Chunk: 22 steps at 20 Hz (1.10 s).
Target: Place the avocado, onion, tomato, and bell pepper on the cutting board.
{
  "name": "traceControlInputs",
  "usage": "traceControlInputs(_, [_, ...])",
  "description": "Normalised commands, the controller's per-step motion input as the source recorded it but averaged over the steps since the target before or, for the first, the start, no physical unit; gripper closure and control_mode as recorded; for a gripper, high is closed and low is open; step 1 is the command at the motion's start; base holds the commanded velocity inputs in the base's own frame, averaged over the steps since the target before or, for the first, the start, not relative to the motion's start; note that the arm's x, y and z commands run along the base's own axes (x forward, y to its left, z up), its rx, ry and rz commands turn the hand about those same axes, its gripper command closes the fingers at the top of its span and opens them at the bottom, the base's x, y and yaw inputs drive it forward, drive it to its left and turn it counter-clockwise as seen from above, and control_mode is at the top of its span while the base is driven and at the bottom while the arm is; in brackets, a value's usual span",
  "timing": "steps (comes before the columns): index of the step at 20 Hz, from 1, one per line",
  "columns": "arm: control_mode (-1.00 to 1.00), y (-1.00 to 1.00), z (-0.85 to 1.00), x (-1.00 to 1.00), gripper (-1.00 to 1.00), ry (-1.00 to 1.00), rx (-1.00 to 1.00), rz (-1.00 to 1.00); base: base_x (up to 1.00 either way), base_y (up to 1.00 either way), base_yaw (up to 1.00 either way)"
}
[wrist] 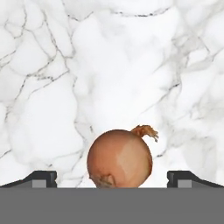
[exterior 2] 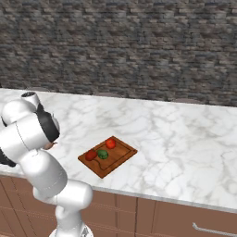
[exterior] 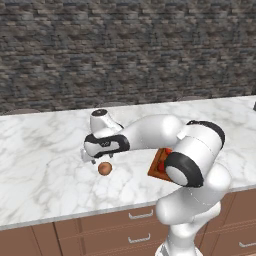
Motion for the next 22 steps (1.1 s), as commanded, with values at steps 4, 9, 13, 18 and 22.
traceControlInputs(4, [-1.00,0.00,-0.22,0.00,-1.00,0.00,0.00,0.00,0.00,0.00,0.00])
traceControlInputs(9, [-1.00,0.00,-0.23,0.00,-1.00,0.00,0.00,0.00,0.00,0.00,0.00])
traceControlInputs(13, [-1.00,0.00,-0.21,0.00,-1.00,0.00,0.00,-0.01,0.00,0.00,0.00])
traceControlInputs(18, [-1.00,0.00,-0.22,0.01,-1.00,0.01,0.00,-0.01,0.00,0.00,0.00])
traceControlInputs(22, [-1.00,0.00,-0.29,0.05,-1.00,0.04,0.00,-0.01,0.00,0.00,0.00])
